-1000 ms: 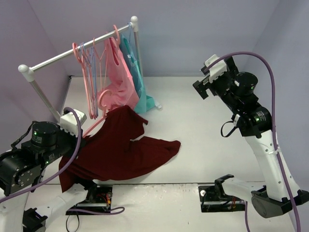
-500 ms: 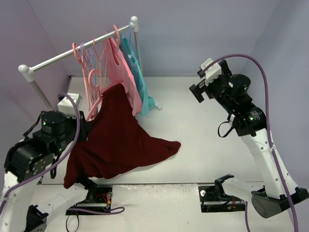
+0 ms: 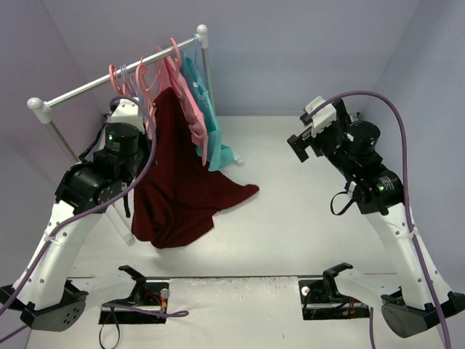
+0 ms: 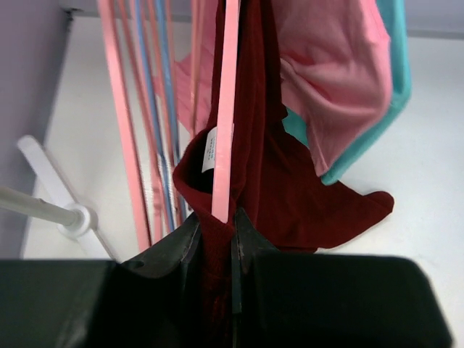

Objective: Place the t-shirt on the hanger
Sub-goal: Place the hanger at the clothesline.

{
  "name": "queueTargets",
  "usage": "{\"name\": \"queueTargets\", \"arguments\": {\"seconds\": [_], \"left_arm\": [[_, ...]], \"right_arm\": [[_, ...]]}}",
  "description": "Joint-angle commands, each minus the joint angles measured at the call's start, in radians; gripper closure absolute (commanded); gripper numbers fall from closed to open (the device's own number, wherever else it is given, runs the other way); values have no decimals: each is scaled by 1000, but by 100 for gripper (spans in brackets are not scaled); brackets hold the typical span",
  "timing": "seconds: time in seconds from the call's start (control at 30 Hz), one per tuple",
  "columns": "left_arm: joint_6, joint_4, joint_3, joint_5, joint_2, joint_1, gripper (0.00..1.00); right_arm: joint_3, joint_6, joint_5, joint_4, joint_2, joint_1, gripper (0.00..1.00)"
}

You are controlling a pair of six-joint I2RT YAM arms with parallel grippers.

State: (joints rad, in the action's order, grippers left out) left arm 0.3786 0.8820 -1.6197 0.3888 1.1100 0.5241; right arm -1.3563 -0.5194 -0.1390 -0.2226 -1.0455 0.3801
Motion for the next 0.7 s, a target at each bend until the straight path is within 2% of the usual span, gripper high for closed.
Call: {"name": "queueTargets", "arguments": {"seconds": [0.0, 0.37, 0.57, 0.67], "left_arm": [[-35, -145, -74, 195, -30, 2, 100], [-106, -89, -41, 328, -93, 4, 100], [-80, -114, -103, 218, -10, 4, 100], [-86, -166, -114, 208, 33, 5, 100]], "right_arm": [[13, 15, -1, 91, 35, -1, 3], [36, -2, -8, 94, 15, -2, 2], [27, -9, -31, 103, -17, -1, 2], [26, -16, -33, 106, -22, -1, 2]]}}
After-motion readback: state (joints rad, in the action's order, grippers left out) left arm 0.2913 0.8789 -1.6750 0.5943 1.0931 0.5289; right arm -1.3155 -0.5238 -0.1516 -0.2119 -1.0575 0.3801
